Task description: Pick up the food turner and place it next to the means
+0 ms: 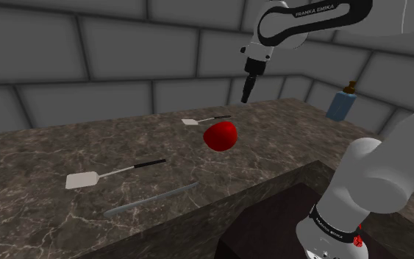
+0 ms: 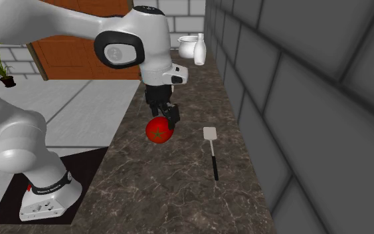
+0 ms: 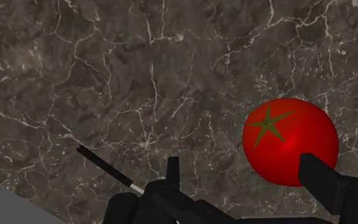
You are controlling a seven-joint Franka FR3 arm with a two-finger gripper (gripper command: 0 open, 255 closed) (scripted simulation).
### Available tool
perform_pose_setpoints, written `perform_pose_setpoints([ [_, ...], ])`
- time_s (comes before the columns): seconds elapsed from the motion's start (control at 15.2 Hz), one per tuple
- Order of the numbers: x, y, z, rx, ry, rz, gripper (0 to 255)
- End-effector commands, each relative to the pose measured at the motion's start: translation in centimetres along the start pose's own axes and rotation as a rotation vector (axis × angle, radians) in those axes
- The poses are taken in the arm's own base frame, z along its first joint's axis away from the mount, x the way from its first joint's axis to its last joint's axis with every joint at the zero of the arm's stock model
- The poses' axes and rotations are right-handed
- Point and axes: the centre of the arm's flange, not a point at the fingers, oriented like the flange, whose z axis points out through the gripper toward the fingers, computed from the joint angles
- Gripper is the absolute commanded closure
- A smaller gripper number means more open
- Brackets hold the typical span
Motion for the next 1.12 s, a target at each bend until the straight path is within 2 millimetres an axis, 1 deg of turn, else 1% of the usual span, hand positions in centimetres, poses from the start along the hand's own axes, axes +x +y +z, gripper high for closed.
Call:
perform_pose_setpoints([
  [0.0, 1.6, 1.6, 1.2, -0.006, -0.016, -0.094, 0],
  [0.26, 5.2, 4.3, 4.2, -0.015, -0.046, -0.268, 0],
  [0.53, 9.1, 6.4, 7.4, -0.025, -0.076, -0.442, 0],
  [0.79, 13.2, 7.9, 10.6, -0.034, -0.106, -0.617, 0],
  [1.06, 17.5, 8.7, 13.9, -0.044, -0.136, -0.791, 0],
])
